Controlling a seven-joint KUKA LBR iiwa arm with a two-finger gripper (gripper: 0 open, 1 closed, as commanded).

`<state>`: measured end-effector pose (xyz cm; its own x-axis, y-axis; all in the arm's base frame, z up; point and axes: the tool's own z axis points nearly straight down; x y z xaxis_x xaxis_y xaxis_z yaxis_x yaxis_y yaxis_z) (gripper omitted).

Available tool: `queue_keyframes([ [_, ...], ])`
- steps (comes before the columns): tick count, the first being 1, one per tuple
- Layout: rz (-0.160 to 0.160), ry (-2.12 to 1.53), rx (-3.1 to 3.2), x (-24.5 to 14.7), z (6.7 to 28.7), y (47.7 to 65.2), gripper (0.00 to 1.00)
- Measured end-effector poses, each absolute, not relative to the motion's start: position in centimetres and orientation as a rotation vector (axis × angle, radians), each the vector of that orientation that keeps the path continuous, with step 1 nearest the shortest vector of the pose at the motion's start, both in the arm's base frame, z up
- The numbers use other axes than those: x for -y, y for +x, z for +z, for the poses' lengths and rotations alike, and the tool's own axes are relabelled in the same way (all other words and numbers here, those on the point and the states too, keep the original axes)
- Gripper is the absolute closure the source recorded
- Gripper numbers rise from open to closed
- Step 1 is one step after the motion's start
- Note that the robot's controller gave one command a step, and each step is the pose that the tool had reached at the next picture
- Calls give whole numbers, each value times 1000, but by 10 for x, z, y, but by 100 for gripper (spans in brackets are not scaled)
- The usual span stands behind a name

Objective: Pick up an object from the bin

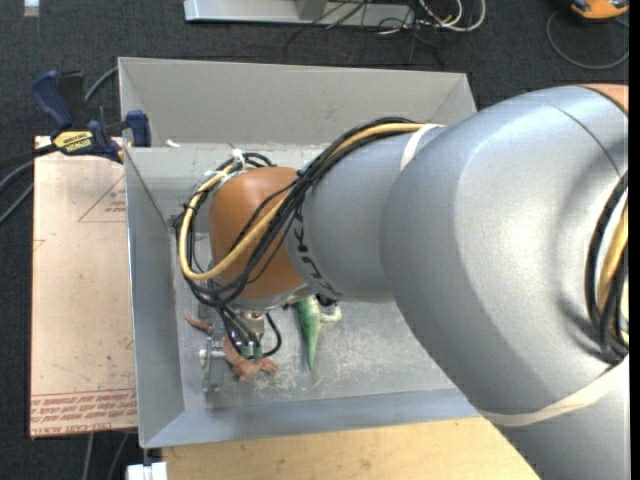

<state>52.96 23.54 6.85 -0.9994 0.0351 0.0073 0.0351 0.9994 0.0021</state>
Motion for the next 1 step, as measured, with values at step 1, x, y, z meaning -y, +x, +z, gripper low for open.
queue_keyframes([
  [1,-7,-275,3133,-222,69,532,0],
])
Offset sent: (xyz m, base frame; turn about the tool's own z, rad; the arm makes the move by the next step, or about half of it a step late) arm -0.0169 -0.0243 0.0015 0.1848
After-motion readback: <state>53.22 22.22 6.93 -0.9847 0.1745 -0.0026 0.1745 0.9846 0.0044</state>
